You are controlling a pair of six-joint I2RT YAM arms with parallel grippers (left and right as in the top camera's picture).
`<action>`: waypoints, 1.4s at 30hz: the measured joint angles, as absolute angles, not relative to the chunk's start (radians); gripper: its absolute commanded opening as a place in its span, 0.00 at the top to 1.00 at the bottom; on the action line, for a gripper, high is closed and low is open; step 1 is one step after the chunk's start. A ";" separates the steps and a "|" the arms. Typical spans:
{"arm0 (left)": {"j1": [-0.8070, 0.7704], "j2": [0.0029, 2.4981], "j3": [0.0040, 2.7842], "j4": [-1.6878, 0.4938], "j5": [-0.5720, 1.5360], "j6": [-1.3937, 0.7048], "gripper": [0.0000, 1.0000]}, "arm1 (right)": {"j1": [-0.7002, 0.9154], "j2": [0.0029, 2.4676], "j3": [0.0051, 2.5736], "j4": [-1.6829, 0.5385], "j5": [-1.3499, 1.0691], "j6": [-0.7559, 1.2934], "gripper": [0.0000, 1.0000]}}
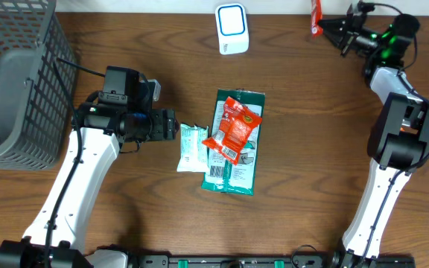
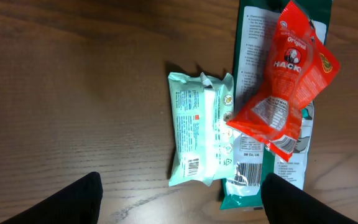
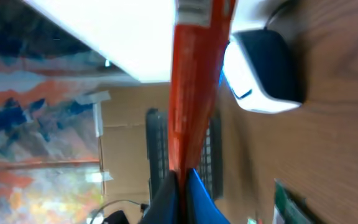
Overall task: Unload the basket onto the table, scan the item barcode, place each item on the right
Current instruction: 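Carry the Nescafe stick right and drop it at the table's right edge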
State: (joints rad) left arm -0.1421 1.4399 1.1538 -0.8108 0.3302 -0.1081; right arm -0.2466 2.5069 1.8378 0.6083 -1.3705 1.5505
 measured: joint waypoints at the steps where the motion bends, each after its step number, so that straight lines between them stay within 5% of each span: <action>1: -0.142 1.440 1.154 -0.811 0.330 -0.108 0.18 | -0.247 2.507 1.837 0.538 -1.359 1.496 0.98; 10: -0.142 1.440 1.154 -0.812 0.331 -0.108 0.18 | -0.246 2.492 1.830 -0.201 -1.151 0.968 0.99; 16: -0.142 1.440 1.154 -0.811 0.331 -0.108 0.18 | -0.247 2.328 1.810 -0.799 -0.733 0.483 0.99; 26: -0.142 1.440 1.154 -0.811 0.330 -0.108 0.18 | -0.247 2.075 1.835 -1.217 -0.129 0.234 0.99; 27: -0.142 1.440 1.154 -0.811 0.330 -0.108 0.18 | -0.247 2.082 1.831 -1.214 -0.128 0.210 0.92; 29: -0.142 1.440 1.154 -0.811 0.331 -0.108 0.18 | -0.244 2.090 1.821 -1.212 -0.142 0.167 0.56; 31: -0.142 1.440 1.154 -0.811 0.331 -0.108 0.18 | -0.234 2.094 1.810 -1.193 -0.151 0.143 0.40; 33: -0.142 1.440 1.154 -0.811 0.330 -0.108 0.18 | -0.218 2.094 1.805 -1.142 -0.157 0.136 0.01; 38: -0.142 1.440 1.154 -0.811 0.330 -0.108 0.18 | -0.157 2.094 1.805 -1.019 -0.165 0.176 0.01; 42: -0.142 1.440 1.154 -0.812 0.331 -0.108 0.18 | -0.105 2.099 1.805 -0.938 -0.164 0.224 0.11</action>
